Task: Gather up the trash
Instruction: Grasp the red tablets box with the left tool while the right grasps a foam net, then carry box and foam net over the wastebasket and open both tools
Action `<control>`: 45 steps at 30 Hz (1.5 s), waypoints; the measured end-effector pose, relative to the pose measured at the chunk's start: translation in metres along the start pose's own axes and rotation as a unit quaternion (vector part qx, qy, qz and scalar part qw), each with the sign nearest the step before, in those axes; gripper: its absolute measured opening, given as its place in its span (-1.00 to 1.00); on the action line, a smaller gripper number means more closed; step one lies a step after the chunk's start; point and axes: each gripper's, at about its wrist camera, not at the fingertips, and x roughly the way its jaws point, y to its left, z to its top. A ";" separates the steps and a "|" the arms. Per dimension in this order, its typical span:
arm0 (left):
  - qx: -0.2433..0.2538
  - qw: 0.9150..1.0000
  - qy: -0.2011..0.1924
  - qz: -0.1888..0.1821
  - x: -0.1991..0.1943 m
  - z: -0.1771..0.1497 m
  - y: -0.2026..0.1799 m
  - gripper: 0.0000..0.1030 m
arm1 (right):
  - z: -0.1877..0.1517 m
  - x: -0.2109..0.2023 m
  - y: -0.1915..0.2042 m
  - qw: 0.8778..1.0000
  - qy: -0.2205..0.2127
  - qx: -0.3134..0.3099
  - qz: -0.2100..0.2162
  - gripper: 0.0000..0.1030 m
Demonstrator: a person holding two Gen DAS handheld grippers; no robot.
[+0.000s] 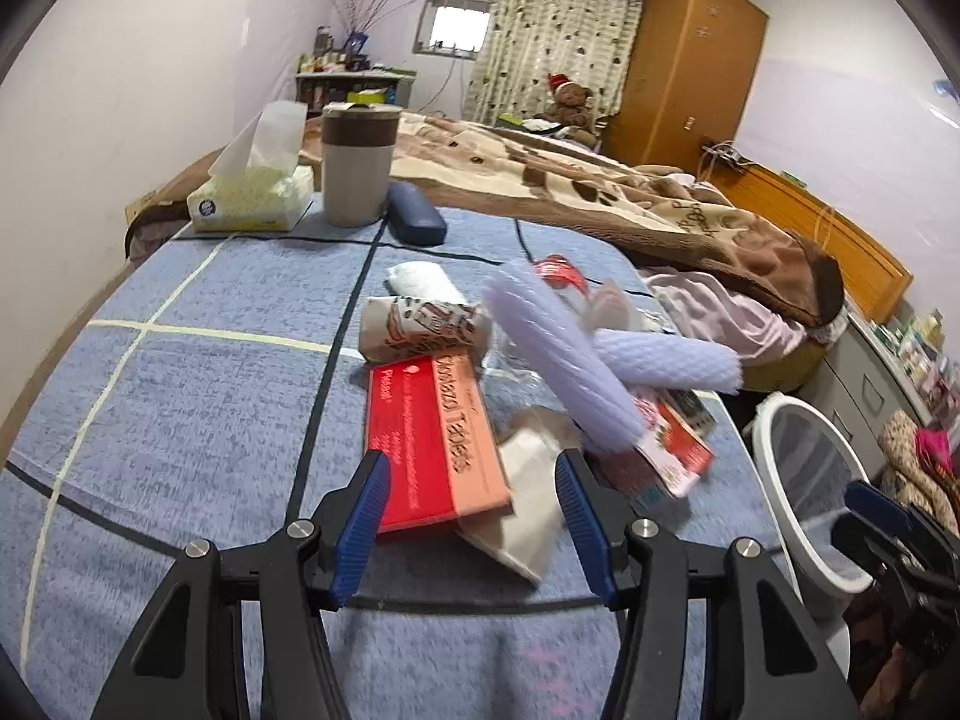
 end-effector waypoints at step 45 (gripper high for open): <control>-0.048 0.999 0.016 -0.009 0.022 -0.024 0.060 0.21 | 0.035 0.087 0.060 0.994 0.052 -0.077 0.062 -0.48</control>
